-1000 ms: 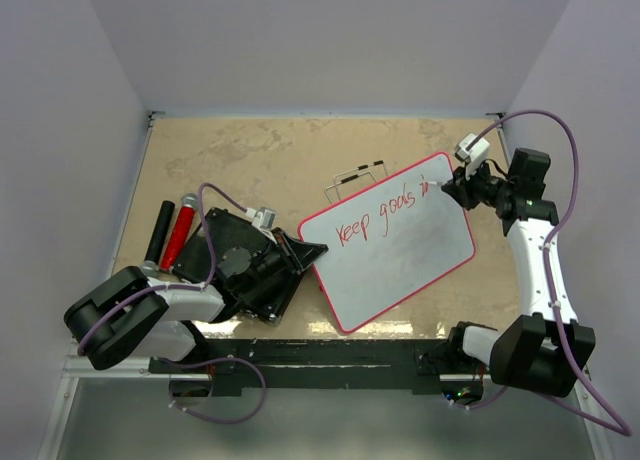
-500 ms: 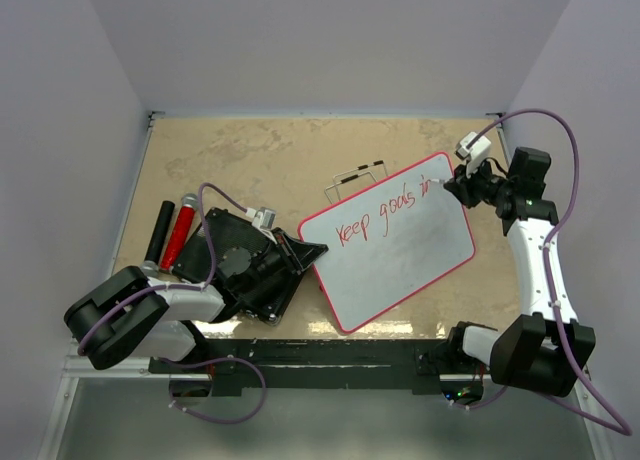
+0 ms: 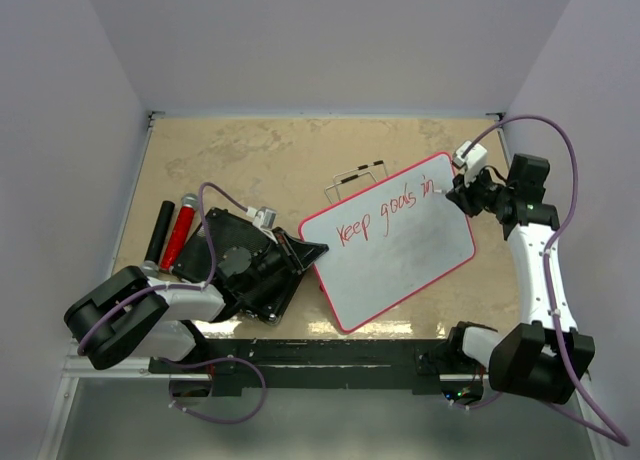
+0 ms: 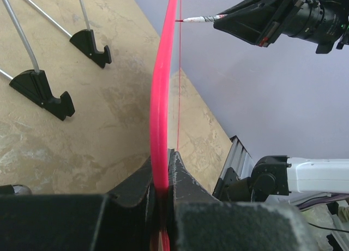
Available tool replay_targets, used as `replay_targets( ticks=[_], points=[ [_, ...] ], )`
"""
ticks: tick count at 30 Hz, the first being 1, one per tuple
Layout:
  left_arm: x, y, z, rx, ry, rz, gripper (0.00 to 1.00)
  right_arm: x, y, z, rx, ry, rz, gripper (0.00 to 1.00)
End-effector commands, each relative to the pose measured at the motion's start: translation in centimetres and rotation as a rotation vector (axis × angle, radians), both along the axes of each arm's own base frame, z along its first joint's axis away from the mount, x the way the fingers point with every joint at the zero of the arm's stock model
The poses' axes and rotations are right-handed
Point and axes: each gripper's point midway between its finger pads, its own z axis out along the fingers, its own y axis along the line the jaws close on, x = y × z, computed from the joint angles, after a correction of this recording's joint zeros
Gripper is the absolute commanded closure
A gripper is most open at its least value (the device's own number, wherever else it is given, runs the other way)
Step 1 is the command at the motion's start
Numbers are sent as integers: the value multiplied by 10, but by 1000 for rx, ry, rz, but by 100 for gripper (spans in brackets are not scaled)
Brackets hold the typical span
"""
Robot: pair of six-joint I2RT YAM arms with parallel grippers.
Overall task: Write a sentence on the whiteboard
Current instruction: Pick up the sentence from the whiteboard.
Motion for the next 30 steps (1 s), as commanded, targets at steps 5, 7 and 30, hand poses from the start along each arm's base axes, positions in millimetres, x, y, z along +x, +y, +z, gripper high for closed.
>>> replay_targets(
  ticks=[5,7,30],
  points=[
    [-5,-8,0,76,-90,-60,100,-5,0,66,-6,-157,0,100],
    [-5,-7,0,76,-90,-55,100,-13,10,83,15,-185,39,100],
    [22,-3,20,52,-77,78,100,-97,86,58,227,-201,470,100]
  ],
)
